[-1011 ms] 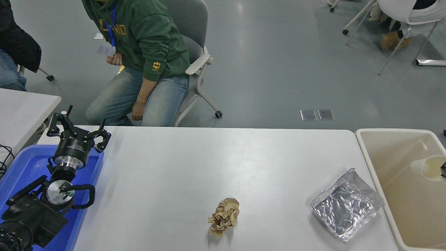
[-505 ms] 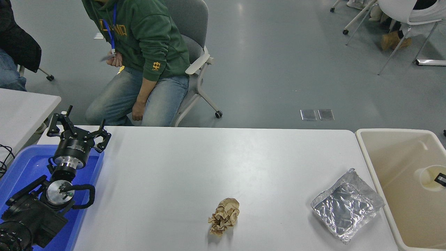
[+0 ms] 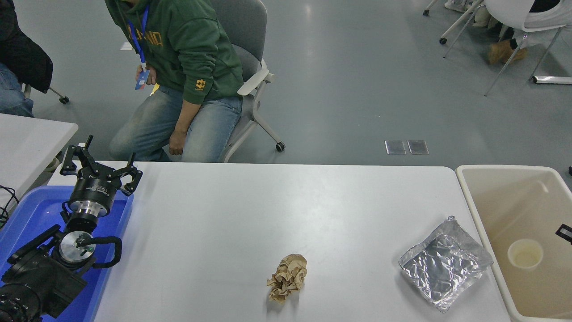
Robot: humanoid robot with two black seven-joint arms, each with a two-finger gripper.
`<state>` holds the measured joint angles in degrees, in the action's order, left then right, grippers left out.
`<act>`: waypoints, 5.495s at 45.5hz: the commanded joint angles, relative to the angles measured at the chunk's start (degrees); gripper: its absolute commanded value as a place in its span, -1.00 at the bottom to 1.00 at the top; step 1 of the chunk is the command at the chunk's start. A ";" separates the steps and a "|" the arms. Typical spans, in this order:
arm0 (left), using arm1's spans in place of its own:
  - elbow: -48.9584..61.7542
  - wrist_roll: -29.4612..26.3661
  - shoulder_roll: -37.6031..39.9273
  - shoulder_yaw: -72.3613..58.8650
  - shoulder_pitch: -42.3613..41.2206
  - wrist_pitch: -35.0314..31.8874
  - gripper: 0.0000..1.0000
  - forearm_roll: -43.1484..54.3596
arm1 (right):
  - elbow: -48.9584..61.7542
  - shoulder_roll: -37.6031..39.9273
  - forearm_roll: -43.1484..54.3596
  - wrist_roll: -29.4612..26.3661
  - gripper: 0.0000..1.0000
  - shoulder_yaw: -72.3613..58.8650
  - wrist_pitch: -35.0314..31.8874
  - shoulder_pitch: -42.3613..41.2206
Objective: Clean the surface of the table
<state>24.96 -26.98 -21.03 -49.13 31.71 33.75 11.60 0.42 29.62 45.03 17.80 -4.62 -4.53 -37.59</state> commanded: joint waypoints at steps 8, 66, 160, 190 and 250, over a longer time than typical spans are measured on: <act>0.00 0.00 0.02 0.00 0.02 0.00 1.00 0.00 | 0.02 0.27 -2.76 -0.23 0.96 -0.03 -0.13 -0.90; 0.00 0.00 0.02 0.00 0.02 0.00 1.00 0.00 | -38.99 18.37 -26.84 0.39 0.97 29.14 -1.01 -2.23; 0.00 0.00 0.02 0.00 -0.07 0.00 1.00 0.00 | -21.86 -18.89 -40.99 10.58 1.00 44.53 -17.88 -3.63; 0.00 0.00 0.02 0.00 -0.06 0.00 1.00 0.00 | -54.10 3.24 -41.08 -1.37 1.00 41.54 -8.92 1.99; 0.00 0.00 0.02 0.00 0.02 0.00 1.00 0.00 | -71.78 35.86 -15.33 -29.66 1.00 21.68 -25.00 1.38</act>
<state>24.96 -26.98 -21.03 -49.13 31.72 33.75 11.60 -70.50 64.37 21.77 -9.24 19.35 -26.96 -36.93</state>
